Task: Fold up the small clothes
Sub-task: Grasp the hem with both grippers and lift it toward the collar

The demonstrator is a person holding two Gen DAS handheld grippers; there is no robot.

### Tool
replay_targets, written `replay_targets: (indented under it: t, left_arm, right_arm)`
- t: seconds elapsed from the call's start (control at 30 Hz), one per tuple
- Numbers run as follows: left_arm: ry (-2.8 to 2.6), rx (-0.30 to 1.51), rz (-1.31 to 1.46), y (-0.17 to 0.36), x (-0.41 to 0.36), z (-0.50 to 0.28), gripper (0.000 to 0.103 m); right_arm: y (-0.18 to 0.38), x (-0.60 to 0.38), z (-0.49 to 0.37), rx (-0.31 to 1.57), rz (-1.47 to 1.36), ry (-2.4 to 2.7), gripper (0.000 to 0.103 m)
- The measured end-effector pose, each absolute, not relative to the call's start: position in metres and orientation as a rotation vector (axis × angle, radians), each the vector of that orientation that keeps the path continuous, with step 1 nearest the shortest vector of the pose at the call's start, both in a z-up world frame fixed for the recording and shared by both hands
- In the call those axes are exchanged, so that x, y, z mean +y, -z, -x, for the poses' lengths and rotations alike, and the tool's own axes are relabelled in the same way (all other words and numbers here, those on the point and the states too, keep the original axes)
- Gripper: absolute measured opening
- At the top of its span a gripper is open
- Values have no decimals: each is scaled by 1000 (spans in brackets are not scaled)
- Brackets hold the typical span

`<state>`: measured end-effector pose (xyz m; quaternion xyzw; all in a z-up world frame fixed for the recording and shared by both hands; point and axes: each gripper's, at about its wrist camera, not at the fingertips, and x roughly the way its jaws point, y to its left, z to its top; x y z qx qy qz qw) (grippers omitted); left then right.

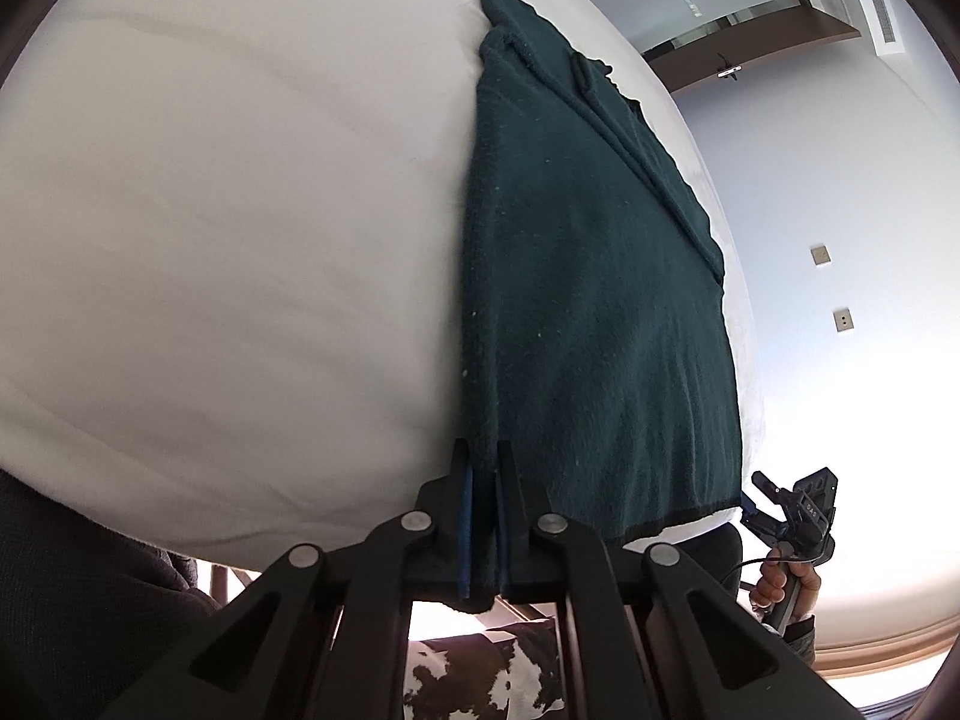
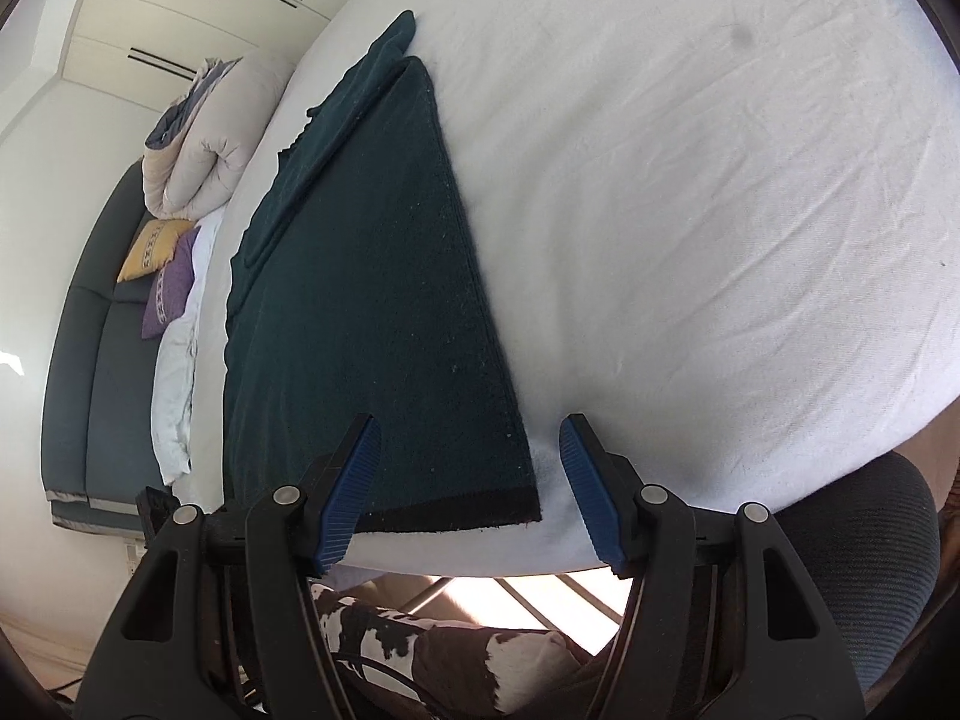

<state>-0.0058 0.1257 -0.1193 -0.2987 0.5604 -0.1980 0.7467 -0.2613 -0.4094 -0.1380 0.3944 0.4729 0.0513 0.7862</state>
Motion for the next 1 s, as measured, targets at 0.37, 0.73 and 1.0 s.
replay_targets:
  t: [0.37, 0.73, 1.0]
  left_arm:
    - [447, 1180, 689, 108, 136, 11, 5]
    - [583, 1011, 916, 65, 148, 1, 5]
    - [616, 928, 1032, 43, 153, -42, 5]
  right_arm:
    - [137, -408, 266, 1006, -911, -156, 9]
    - [95, -412, 257, 839, -1001, -291, 7]
    - [64, -411, 209, 776, -1044, -363, 7]
